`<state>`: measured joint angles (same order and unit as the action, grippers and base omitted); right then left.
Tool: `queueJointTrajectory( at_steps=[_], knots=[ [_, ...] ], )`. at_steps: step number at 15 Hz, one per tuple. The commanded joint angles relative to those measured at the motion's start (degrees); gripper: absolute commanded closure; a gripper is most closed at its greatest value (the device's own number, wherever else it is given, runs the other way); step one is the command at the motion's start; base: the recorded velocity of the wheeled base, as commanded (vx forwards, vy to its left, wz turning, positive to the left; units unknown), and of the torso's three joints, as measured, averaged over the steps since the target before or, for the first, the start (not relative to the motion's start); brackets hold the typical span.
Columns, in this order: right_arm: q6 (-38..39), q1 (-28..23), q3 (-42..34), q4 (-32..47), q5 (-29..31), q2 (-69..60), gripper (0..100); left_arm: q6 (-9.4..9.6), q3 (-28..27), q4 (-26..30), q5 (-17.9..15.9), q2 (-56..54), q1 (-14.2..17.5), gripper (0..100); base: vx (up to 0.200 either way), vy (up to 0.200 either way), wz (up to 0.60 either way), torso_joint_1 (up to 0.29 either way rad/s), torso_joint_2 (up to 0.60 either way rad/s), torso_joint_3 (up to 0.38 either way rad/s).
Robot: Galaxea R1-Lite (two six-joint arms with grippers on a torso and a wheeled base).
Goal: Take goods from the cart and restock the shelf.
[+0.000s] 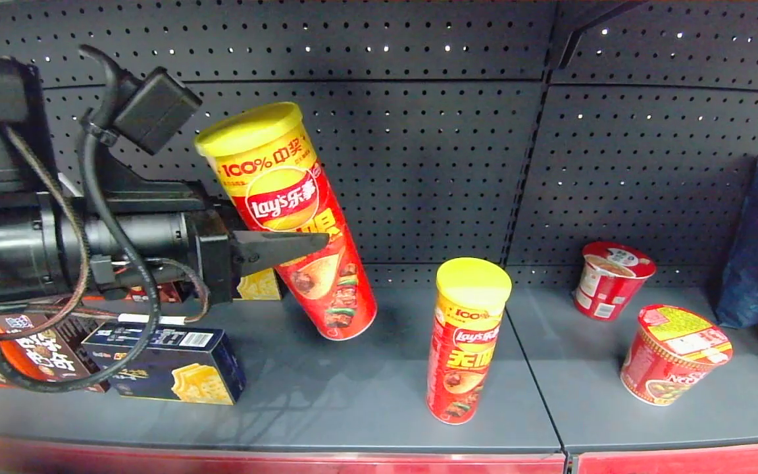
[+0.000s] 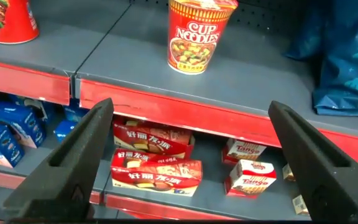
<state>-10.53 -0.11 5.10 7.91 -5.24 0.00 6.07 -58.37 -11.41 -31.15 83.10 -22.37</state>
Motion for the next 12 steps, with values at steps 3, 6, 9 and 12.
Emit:
queueJointTrajectory(
  at_steps=[3,6,9,12],
  knots=[
    [0.0,0.0,0.0,0.0,-0.1,0.2,0,0.26,-4.1,0.0,-3.5,8.1,0.0,100,0.0,0.0,0.0,0.0,0.0,0.0],
    [0.0,0.0,0.0,0.0,-0.1,0.2,0,0.43,-4.3,-0.1,-6.6,9.7,0.5,100,0.0,0.0,0.0,0.0,0.0,0.0],
    [-0.1,0.0,-0.1,-0.4,-0.1,0.2,0,0.61,-6.9,-2.0,-6.8,13.1,0.7,100,0.0,0.0,0.0,0.0,0.0,0.0],
    [-0.2,0.0,-0.1,-0.4,-0.1,0.2,0,4.83,-11.9,-1.4,-6.8,18.3,1.0,100,0.0,0.0,0.0,0.0,0.0,0.0]
  ],
)
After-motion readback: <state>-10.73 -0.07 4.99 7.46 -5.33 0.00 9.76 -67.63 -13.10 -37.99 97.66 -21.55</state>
